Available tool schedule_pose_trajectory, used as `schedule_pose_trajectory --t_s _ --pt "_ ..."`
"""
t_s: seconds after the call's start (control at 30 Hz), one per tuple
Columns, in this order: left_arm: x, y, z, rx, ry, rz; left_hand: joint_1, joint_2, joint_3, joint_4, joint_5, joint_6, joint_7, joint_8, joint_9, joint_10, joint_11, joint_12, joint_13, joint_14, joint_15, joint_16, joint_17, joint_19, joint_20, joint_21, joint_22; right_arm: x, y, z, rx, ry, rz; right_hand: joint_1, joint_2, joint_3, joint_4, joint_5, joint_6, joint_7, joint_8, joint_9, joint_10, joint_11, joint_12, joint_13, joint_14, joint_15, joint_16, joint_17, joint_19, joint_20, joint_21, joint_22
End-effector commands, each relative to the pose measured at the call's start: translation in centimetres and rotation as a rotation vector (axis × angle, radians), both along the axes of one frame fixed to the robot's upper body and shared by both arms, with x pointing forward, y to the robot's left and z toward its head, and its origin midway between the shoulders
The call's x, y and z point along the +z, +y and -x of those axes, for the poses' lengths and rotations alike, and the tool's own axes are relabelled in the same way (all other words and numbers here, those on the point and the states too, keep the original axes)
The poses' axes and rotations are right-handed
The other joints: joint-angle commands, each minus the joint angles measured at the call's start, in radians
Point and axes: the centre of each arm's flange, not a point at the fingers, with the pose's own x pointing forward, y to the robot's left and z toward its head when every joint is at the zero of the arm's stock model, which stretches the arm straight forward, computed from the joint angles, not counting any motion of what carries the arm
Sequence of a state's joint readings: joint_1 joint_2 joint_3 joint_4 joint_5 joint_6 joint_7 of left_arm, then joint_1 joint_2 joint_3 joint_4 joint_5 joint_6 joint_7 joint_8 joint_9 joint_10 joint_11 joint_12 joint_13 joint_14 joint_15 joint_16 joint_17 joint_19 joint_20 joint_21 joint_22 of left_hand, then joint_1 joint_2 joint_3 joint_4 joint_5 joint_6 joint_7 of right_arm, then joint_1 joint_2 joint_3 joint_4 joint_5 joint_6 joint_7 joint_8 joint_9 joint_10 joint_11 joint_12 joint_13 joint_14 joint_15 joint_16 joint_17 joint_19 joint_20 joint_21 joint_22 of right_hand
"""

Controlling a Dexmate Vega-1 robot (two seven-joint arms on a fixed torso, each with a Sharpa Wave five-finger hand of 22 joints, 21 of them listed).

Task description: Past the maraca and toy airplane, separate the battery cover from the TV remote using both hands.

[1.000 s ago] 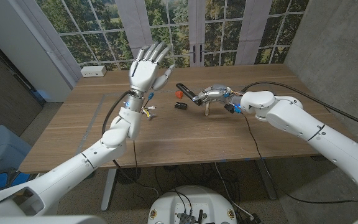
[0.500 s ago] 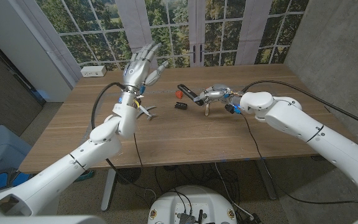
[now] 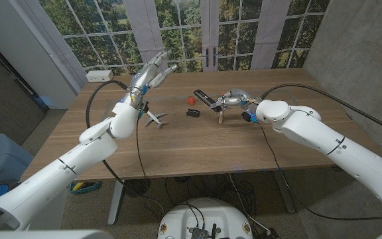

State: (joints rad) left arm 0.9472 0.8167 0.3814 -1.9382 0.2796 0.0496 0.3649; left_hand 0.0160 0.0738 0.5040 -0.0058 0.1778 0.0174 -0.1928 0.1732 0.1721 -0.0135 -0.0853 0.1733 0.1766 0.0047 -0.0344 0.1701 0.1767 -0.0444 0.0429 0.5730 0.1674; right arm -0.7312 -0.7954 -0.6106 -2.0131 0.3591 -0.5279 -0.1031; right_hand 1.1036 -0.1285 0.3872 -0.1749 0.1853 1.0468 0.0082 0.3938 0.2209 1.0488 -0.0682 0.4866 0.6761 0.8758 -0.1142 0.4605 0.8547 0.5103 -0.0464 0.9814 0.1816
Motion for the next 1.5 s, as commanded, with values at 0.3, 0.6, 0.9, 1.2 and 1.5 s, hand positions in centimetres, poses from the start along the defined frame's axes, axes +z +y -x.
schedule_pose_trajectory --t_s 0.3,0.6,0.9,1.2,1.5 --pt "0.6 1.8 -0.4 -0.183 0.118 0.028 -0.008 0.018 0.002 0.007 0.009 -0.001 -0.001 0.003 0.000 -0.007 0.005 0.009 0.000 -0.005 -0.020 0.007 -0.001 -0.013 0.003 -0.009 0.004 -1.5 -2.7 -0.4 -0.210 -0.098 -0.012 0.219 0.211 0.012 0.003 0.006 0.005 -0.007 -0.002 0.003 0.052 -0.052 -0.007 0.001 0.012 -0.120 -0.010 0.011 -0.006 -0.036 0.013 0.000" --pt "0.6 2.4 -0.7 -0.225 0.170 0.081 -0.007 0.017 0.003 0.007 0.010 0.005 0.001 0.005 0.000 -0.004 0.006 0.013 0.000 -0.004 -0.018 0.010 -0.002 -0.008 0.005 -0.013 0.004 -2.5 -4.4 -0.6 -0.283 -0.091 -0.036 0.219 0.211 0.012 0.005 0.005 0.006 -0.011 -0.003 0.003 0.051 -0.052 -0.011 0.002 0.010 -0.119 -0.015 0.016 -0.008 -0.036 0.017 0.000" --pt "0.0 3.0 -1.3 -0.307 0.234 0.154 -0.006 0.017 0.004 0.008 0.011 0.000 0.004 0.004 0.000 -0.006 0.006 0.013 0.000 -0.005 -0.018 0.010 -0.002 -0.005 0.000 -0.018 0.005 -3.6 -5.9 -0.3 -0.371 -0.102 -0.049 0.217 0.210 0.011 0.006 0.005 0.004 -0.010 -0.006 0.003 0.055 -0.051 -0.015 0.001 0.010 -0.120 -0.020 0.022 -0.010 -0.035 0.023 0.000" --pt "-0.7 3.7 -1.9 -0.369 0.289 0.230 -0.011 0.024 0.005 0.017 0.013 -0.008 0.033 0.002 0.000 -0.013 0.010 0.013 0.000 -0.016 -0.015 0.009 0.000 -0.008 -0.007 -0.026 0.006 -4.8 -7.0 -0.4 -0.436 -0.093 -0.059 0.216 0.211 0.012 0.007 0.005 0.002 -0.010 -0.008 0.003 0.054 -0.052 -0.018 0.003 0.012 -0.120 -0.025 0.027 -0.013 -0.037 0.028 -0.001" --pt "-1.0 4.5 -2.4 -0.451 0.375 0.297 -0.027 0.059 0.003 0.069 0.023 -0.002 0.089 0.007 0.000 -0.025 -0.005 0.012 0.000 -0.034 -0.026 0.011 0.003 -0.015 -0.010 -0.042 0.009 -6.0 -7.7 -0.8 -0.510 -0.092 -0.030 0.215 0.210 0.012 0.007 0.005 0.006 -0.012 -0.008 0.003 0.056 -0.053 -0.020 0.004 0.014 -0.119 -0.030 0.030 -0.015 -0.037 0.033 -0.001"
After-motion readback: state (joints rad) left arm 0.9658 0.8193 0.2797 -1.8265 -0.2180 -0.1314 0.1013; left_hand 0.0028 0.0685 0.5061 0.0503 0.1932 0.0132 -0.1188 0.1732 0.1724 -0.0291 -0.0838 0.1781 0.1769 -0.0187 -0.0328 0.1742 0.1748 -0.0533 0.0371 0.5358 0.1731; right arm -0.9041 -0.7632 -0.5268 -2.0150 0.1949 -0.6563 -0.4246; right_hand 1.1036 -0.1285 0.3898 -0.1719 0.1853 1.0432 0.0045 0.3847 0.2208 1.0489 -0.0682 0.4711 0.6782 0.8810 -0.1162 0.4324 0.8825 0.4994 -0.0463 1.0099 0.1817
